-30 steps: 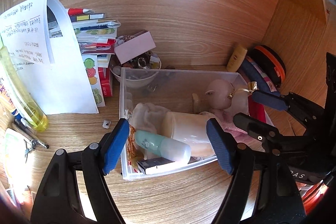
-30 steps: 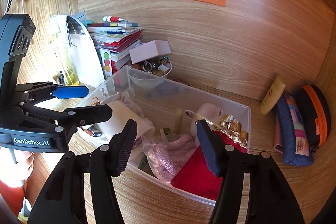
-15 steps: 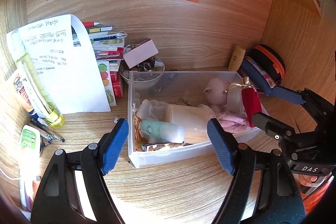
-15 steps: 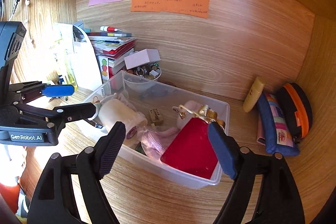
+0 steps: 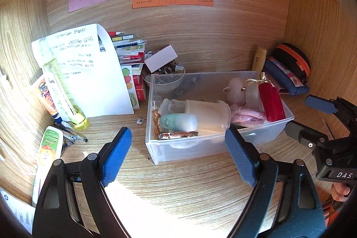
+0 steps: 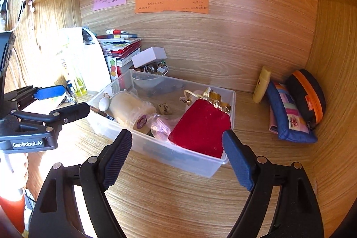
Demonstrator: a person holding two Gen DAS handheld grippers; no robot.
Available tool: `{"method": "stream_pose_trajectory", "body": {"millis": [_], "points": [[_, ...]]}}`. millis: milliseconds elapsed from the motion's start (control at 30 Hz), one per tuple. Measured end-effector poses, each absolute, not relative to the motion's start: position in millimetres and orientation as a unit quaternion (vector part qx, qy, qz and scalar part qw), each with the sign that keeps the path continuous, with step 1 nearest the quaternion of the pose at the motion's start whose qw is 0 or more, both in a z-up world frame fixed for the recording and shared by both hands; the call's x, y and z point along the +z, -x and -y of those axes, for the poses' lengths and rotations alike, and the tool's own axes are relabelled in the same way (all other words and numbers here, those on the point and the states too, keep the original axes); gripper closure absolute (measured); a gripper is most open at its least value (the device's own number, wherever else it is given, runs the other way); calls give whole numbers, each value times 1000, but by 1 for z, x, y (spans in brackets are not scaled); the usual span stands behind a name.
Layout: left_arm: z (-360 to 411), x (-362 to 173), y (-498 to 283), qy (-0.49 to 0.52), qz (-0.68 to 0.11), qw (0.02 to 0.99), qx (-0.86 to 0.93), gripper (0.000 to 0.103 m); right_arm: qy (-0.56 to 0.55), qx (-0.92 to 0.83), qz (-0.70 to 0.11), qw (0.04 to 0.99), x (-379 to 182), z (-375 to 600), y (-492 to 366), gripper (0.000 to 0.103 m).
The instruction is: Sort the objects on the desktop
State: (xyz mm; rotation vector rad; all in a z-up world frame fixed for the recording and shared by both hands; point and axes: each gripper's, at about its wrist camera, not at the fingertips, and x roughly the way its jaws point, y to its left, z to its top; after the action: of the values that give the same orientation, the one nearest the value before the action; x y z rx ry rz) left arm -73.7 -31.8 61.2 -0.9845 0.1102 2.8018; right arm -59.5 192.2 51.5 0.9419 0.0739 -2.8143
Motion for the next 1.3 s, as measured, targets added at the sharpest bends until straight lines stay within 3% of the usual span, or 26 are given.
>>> {"method": "stream_pose_trajectory", "body": {"millis": [200,1300], "points": [[26,57,63,328,-36,74,941,11,-312,-946,-16,86,50,-198,47,18],[11,46,59,325,-44,75,942,9,-327,-941,11,88,34,-208,40,18]]}}
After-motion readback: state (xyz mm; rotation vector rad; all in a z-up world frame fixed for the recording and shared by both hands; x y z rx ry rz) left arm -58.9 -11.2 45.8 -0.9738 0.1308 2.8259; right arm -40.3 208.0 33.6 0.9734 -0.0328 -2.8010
